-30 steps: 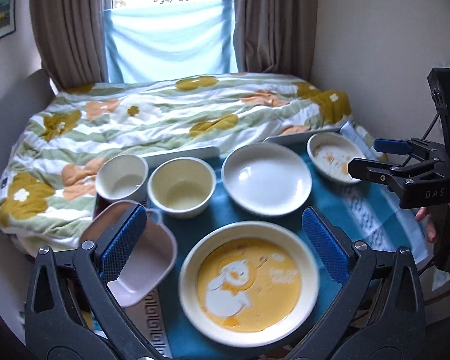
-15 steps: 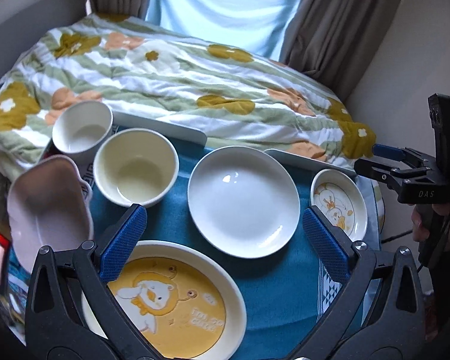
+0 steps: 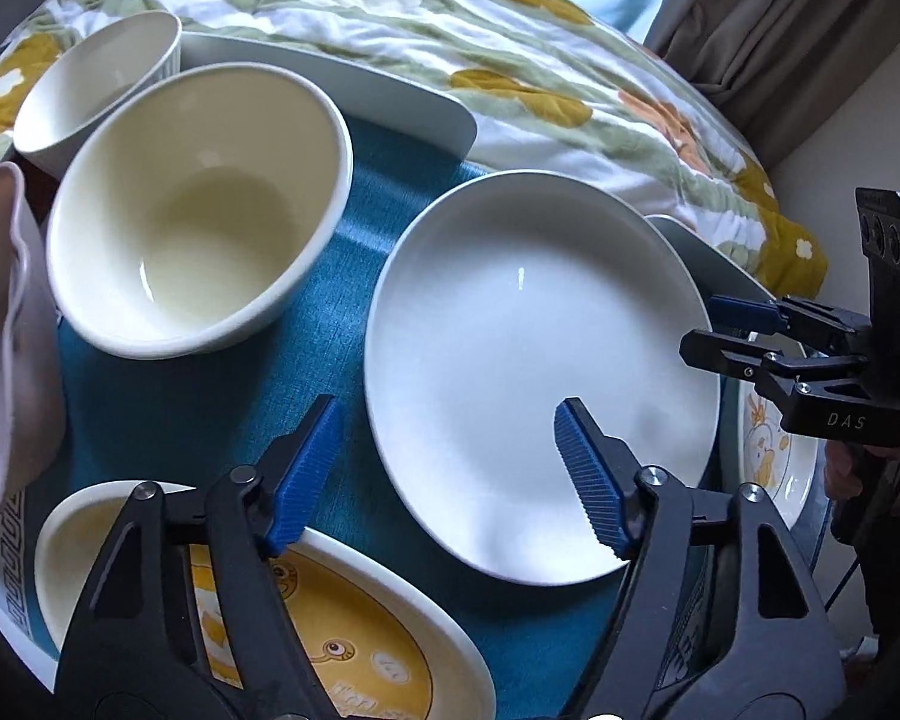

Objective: Organize plates and bowls
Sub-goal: 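Grasp the rim of the large white plate with both grippers, then lift the white plate with both grippers and carry it over the yellow bowl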

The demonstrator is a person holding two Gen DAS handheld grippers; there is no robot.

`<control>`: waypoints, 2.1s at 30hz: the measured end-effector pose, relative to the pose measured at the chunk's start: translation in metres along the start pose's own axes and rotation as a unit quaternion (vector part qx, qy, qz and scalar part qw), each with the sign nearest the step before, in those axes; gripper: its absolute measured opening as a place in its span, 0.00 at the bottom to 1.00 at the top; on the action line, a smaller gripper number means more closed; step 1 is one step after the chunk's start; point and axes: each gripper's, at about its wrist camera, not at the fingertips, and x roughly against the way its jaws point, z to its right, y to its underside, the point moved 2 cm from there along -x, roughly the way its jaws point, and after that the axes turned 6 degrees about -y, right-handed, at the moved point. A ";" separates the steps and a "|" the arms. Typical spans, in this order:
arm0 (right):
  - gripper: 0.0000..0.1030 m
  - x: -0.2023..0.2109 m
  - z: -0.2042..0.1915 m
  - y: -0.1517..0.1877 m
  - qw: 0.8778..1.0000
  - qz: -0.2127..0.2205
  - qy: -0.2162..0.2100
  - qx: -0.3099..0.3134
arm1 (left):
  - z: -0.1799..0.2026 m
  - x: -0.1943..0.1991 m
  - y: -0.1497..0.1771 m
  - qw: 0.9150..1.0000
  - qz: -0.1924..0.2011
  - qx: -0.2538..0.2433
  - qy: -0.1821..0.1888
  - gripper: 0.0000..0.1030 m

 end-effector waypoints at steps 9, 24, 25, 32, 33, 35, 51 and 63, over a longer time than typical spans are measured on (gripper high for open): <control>0.28 -0.012 0.000 0.000 1.000 -0.012 -0.027 0.009 | -0.007 -0.009 0.004 1.000 -0.013 -0.001 -0.012 0.35; 0.13 -0.011 -0.002 0.006 0.999 -0.018 -0.029 0.004 | -0.016 -0.005 0.004 1.000 -0.022 0.007 -0.009 0.14; 0.13 -0.010 -0.001 0.006 0.999 -0.017 -0.031 0.000 | -0.015 -0.004 0.005 1.000 -0.021 0.006 -0.010 0.14; 0.13 -0.003 -0.002 0.006 1.000 -0.012 -0.023 -0.006 | -0.011 0.007 0.004 1.000 -0.015 -0.004 -0.008 0.14; 0.13 -0.001 -0.003 0.006 1.000 -0.010 -0.022 -0.006 | -0.012 0.010 0.003 1.000 -0.014 -0.005 -0.007 0.14; 0.13 0.004 -0.006 0.005 1.000 -0.006 -0.019 -0.006 | -0.011 0.016 0.003 1.000 -0.010 -0.007 -0.005 0.14; 0.13 0.074 -0.088 0.023 0.996 0.072 0.026 -0.039 | -0.030 0.114 0.013 0.993 0.049 -0.094 0.048 0.14; 0.13 0.056 -0.198 0.093 0.976 0.123 0.057 -0.172 | -0.090 0.143 0.062 0.974 0.008 -0.209 0.084 0.14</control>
